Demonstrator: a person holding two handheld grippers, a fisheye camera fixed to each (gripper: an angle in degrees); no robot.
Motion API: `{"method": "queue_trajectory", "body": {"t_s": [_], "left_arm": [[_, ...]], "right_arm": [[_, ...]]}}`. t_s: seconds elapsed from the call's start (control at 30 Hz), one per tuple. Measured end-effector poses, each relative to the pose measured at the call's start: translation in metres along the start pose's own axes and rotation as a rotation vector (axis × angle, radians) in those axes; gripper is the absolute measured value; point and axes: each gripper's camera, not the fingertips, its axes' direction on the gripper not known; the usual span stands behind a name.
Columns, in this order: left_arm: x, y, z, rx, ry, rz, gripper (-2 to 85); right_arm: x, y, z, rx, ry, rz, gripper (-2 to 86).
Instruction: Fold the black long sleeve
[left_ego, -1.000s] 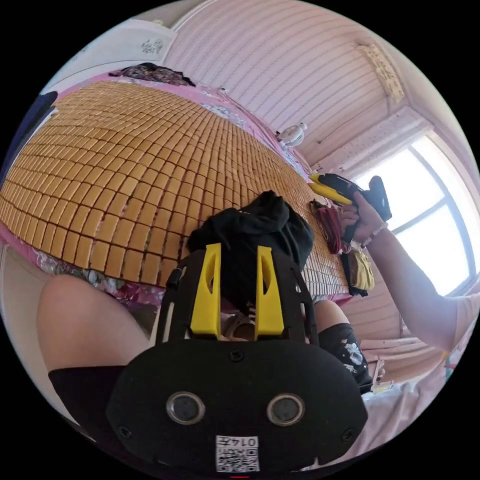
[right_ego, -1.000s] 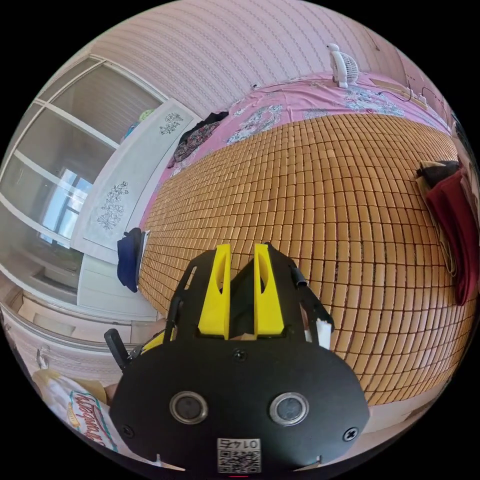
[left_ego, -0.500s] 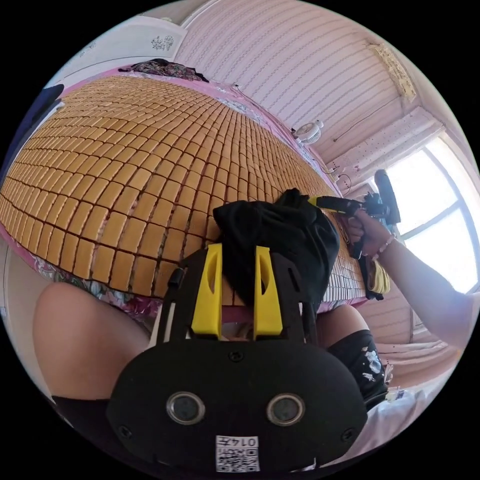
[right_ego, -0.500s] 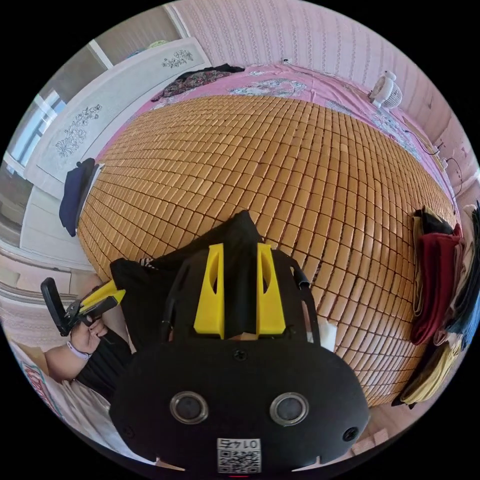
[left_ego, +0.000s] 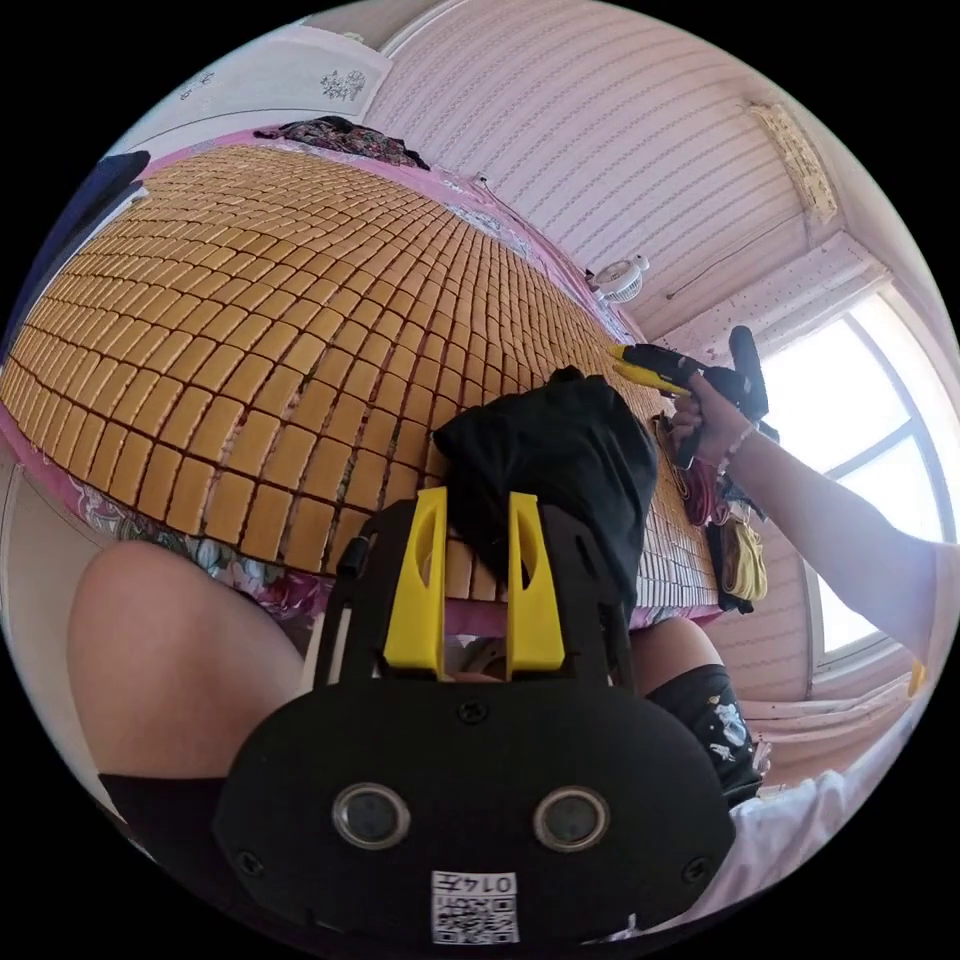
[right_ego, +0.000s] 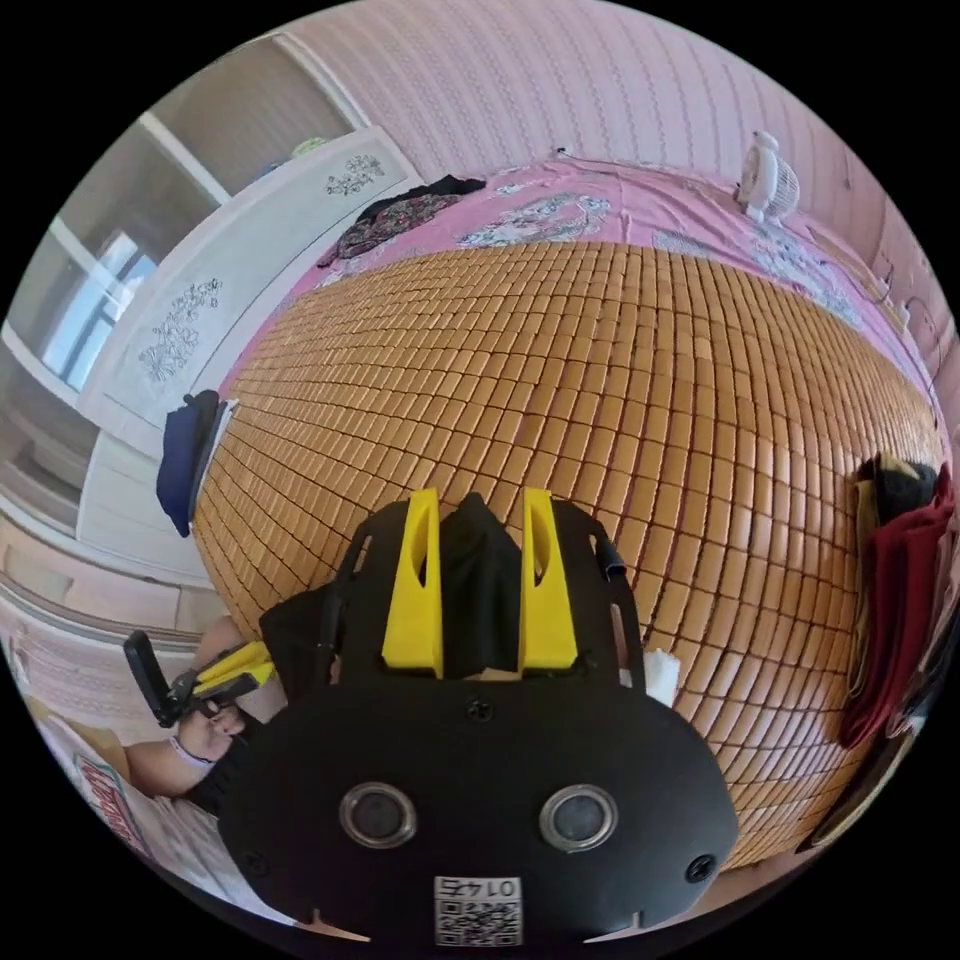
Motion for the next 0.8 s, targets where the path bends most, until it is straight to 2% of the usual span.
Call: {"method": "queue_trajectory", "body": {"t_s": [0.03, 0.13, 0.3, 0.37, 0.43, 0.57, 0.8], "left_arm": [[-0.001, 0.001, -0.001, 0.009, 0.005, -0.001, 11.0], [-0.004, 0.001, 0.004, -0.002, 0.013, 0.002, 13.1], [0.011, 0.018, 0.005, 0.034, -0.156, 0.162, 7.1], [0.01, 0.019, 0.002, -0.013, -0.129, 0.183, 3.7], [0.003, 0.022, -0.006, -0.02, -0.114, 0.15, 2.4], [-0.008, 0.033, -0.041, 0.01, -0.11, 0.098, 0.3], [0.013, 0.058, -0.172, 0.229, -0.023, 0.238, -0.1]], "right_arm": [[-0.003, -0.002, 0.006, -0.03, 0.011, -0.024, 13.7], [-0.017, -0.008, 0.05, -0.28, 0.007, -0.114, 14.9], [-0.052, -0.004, 0.047, -0.264, 0.106, -0.234, 8.7], [-0.061, 0.002, 0.042, -0.253, 0.136, -0.294, 7.7], [-0.063, 0.009, 0.028, -0.204, 0.145, -0.292, 7.1], [-0.06, 0.042, -0.044, 0.045, -0.053, -0.13, 6.4], [-0.087, 0.119, -0.161, 0.355, -0.223, -0.127, 6.0]]}}
